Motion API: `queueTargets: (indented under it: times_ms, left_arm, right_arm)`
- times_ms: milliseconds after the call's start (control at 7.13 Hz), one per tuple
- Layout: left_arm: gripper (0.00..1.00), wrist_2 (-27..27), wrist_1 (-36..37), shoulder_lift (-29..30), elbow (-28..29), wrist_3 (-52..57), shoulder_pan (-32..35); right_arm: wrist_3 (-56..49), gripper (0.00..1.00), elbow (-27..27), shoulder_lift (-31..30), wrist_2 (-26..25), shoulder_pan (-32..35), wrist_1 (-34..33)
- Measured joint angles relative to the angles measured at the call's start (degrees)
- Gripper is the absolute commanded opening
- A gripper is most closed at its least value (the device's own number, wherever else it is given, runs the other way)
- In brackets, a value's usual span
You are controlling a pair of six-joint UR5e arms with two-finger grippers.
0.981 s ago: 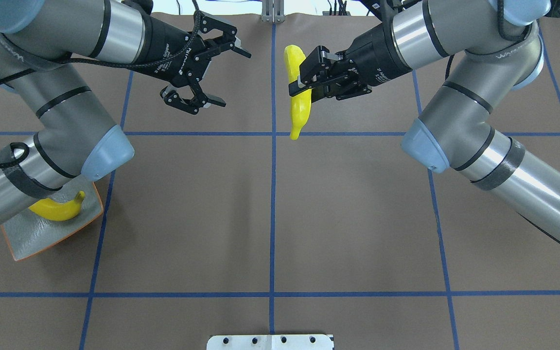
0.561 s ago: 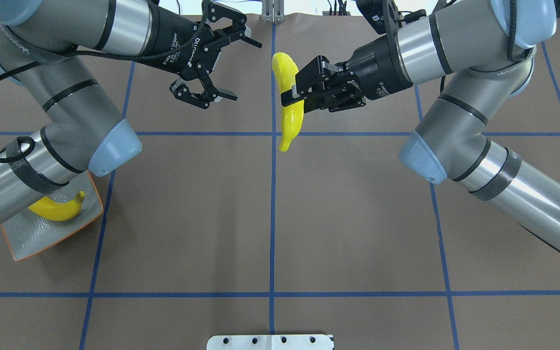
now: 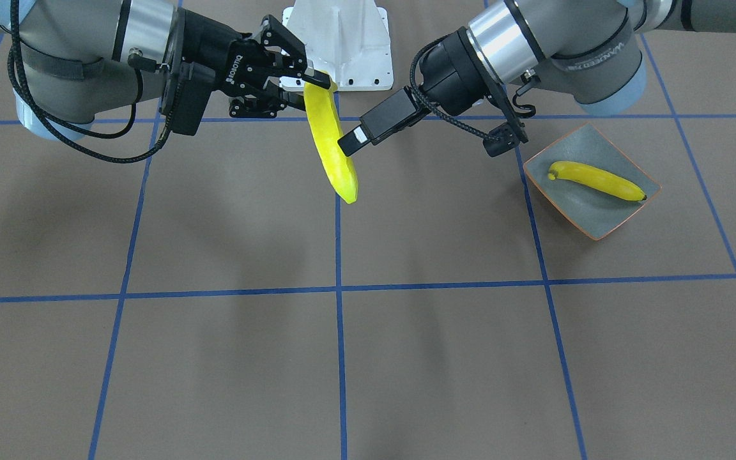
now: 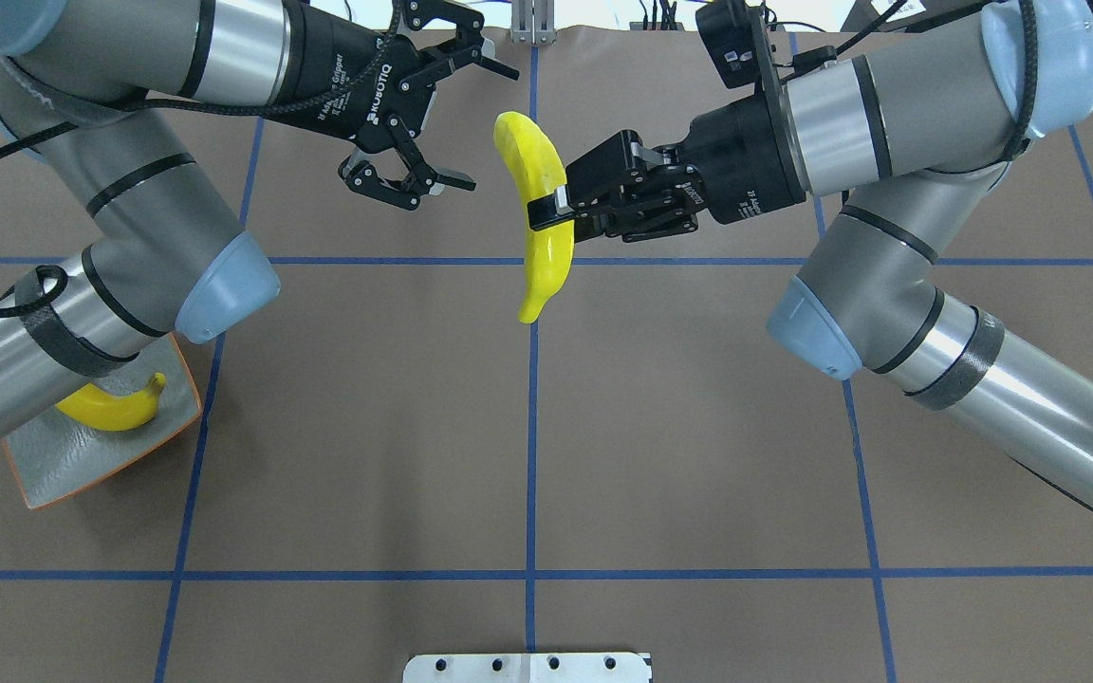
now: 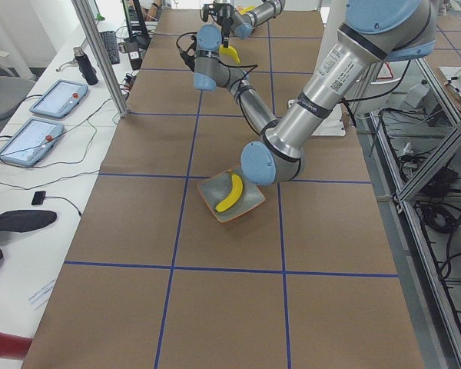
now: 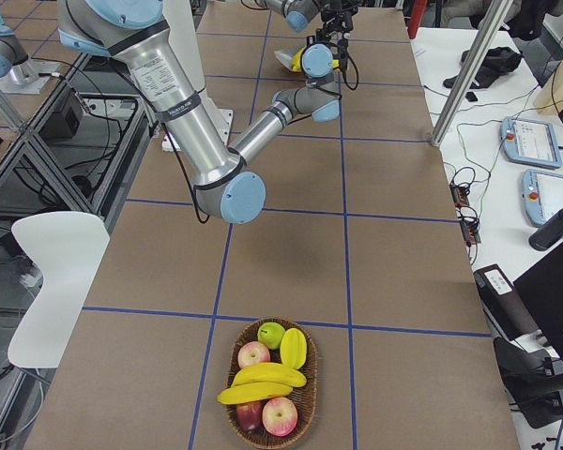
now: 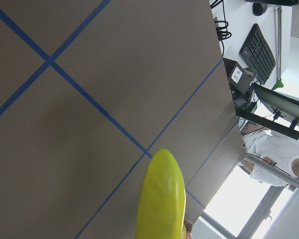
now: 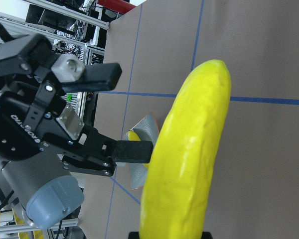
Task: Transfer all bananas from basket to plate
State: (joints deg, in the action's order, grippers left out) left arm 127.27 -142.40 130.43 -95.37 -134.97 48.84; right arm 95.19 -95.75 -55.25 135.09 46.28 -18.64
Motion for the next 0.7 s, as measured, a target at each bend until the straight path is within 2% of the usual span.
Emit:
queueTargets:
  times_ms: [421, 701]
  left_arm:
    - [0.99, -0.01, -0.52, 0.18, 0.01, -0.8, -0.66]
    - [0.99, 0.0, -1.25, 0.18, 0.01, -1.57, -1.04]
  right_arm:
    - [1.73, 0.0, 0.03, -0.03, -5.24, -2.88, 4.05]
    - [1.71, 0.0, -0.09, -0.23, -6.62, -3.49, 4.59]
